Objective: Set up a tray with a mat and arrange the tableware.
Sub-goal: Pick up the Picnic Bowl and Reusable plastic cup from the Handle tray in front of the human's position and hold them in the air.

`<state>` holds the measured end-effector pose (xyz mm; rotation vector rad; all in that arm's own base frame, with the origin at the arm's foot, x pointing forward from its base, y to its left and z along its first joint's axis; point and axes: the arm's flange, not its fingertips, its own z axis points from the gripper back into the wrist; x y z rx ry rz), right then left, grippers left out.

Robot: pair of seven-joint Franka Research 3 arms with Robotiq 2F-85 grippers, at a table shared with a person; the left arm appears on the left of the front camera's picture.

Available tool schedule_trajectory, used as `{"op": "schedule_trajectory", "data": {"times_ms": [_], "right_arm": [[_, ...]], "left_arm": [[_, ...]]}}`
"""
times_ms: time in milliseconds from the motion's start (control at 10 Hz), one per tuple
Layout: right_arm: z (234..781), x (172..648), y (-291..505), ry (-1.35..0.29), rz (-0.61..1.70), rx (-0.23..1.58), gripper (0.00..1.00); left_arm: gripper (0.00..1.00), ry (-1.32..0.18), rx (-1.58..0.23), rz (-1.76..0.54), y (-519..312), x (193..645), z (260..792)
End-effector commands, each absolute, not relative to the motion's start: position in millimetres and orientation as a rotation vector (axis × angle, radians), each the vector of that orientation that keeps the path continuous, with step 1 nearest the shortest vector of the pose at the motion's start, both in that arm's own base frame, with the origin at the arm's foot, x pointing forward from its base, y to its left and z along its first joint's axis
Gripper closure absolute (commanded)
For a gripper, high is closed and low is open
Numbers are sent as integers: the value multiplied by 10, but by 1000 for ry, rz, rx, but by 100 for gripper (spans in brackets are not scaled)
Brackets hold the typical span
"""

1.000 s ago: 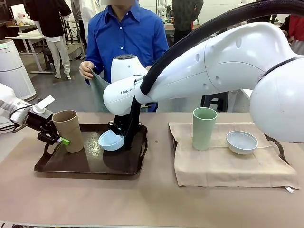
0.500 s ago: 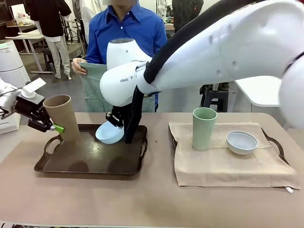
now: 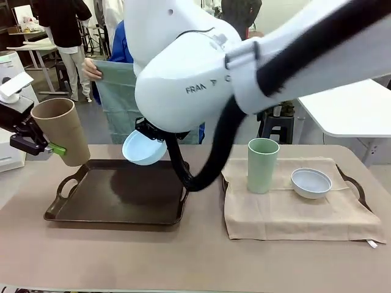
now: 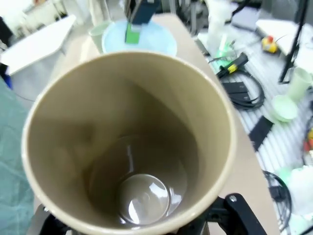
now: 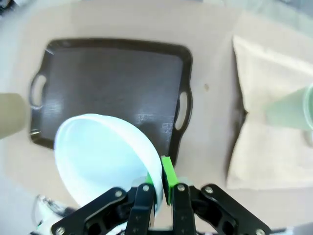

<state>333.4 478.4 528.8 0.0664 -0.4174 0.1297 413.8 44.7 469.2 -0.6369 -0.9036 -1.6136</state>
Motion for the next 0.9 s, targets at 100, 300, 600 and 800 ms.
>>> {"op": "schedule_trajectory", "data": {"times_ms": [100,300,600,800], "right_arm": [[5390,3169,4736,-476,97,76,100],[5372,3380,4683,-432,76,138,100],[5479,3134,4762,-461,121,82,100],[5479,3134,4762,-461,121,82,100]], "left_arm": [[100,-889,-638,-1581,348,3933,5040],[100,-873,-688,-1535,402,4018,5072],[100,-901,-626,-1594,364,3958,5039],[100,-901,-626,-1594,364,3958,5039]]}}
